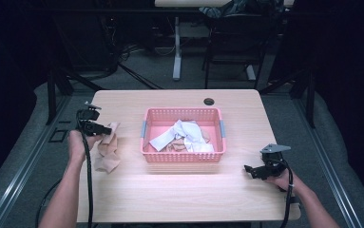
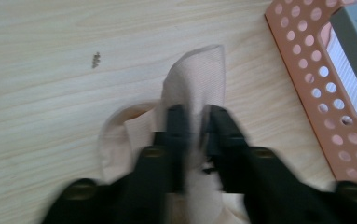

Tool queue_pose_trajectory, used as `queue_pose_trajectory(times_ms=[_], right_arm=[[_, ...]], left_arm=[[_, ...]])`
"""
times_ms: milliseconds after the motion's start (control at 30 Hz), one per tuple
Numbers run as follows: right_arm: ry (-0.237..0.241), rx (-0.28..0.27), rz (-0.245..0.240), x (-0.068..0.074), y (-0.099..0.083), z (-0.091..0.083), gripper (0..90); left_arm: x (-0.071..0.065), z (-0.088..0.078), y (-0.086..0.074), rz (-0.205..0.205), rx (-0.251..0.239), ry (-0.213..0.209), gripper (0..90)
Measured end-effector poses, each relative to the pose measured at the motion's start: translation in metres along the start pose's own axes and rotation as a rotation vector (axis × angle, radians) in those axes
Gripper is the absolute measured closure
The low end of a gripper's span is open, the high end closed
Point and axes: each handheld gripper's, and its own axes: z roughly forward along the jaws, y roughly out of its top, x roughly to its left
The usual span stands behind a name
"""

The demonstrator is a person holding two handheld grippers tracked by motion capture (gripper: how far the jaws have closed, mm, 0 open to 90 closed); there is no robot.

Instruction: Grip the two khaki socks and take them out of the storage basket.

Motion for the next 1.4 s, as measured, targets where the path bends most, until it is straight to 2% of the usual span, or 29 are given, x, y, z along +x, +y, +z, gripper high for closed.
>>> queue_pose_trajectory(times_ms=[67, 100, 167, 200, 233, 300, 400, 433, 467, 567, 600, 633, 700, 967, 1033, 1133, 1233, 1400], right_arm=[[-0.001, 0.0, 0.001, 0.0, 0.0, 0.0, 0.0], [-0.001, 0.0, 0.001, 0.0, 0.0, 0.0, 0.0], [-0.005, 0.001, 0.002, 0.0, 0.0, 0.0, 0.0], [-0.004, -0.001, 0.003, 0.0, -0.001, 0.0, 0.0], [-0.006, 0.0, 0.006, 0.001, -0.001, -0.001, 0.0], [-0.008, -0.001, 0.008, 0.001, -0.001, -0.001, 0.0], [-0.008, -0.001, 0.007, 0.001, -0.001, -0.001, 0.0], [-0.008, -0.004, 0.007, 0.001, -0.001, -0.001, 0.0], [-0.008, -0.004, 0.007, 0.001, -0.001, -0.001, 0.0], [-0.005, -0.004, 0.009, 0.001, -0.001, -0.001, 0.0], [-0.005, -0.005, 0.009, 0.001, -0.001, -0.001, 0.0], [-0.005, -0.005, 0.009, 0.001, -0.001, -0.001, 0.0], [-0.005, -0.005, 0.01, 0.001, -0.001, -0.001, 0.0], [-0.006, -0.006, 0.01, 0.001, -0.001, -0.001, 0.0], [-0.006, -0.006, 0.01, 0.001, -0.001, -0.001, 0.0], [-0.004, -0.005, 0.01, 0.001, -0.001, -0.001, 0.0], [-0.006, -0.004, 0.011, 0.001, -0.001, -0.001, 0.0], [-0.004, -0.002, 0.011, 0.001, -0.001, -0.001, 0.0]], left_arm=[[-0.006, -0.005, -0.003, 0.016, -0.03, 0.008, 38.3], [-0.006, -0.005, -0.003, 0.016, -0.03, 0.008, 32.1], [-0.013, -0.013, -0.009, 0.043, -0.051, 0.032, 22.7], [-0.019, -0.023, -0.018, 0.067, -0.068, 0.056, 19.5], [-0.02, -0.029, -0.023, 0.071, -0.078, 0.061, 17.3], [-0.02, -0.034, -0.03, 0.075, -0.085, 0.067, 15.7], [-0.019, -0.047, -0.051, 0.074, -0.112, 0.085, 14.6], [-0.016, -0.05, -0.064, 0.064, -0.111, 0.103, 12.5], [-0.016, -0.05, -0.064, 0.064, -0.111, 0.103, 11.2], [-0.01, -0.05, -0.081, 0.049, -0.103, 0.119, 8.7], [-0.008, -0.048, -0.091, 0.043, -0.096, 0.119, 8.0], [-0.008, -0.048, -0.091, 0.043, -0.096, 0.119, 7.3], [-0.008, -0.043, -0.104, 0.042, -0.086, 0.126, 6.0], [-0.008, -0.029, -0.124, 0.041, -0.051, 0.145, 0.1], [-0.007, -0.026, -0.128, 0.03, -0.047, 0.137, 0.1], [-0.007, -0.022, -0.131, 0.034, -0.032, 0.142, 0.1], [-0.008, -0.015, -0.135, 0.047, 0.008, 0.139, 0.1], [-0.008, -0.011, -0.136, 0.047, 0.016, 0.129, 0.0]])
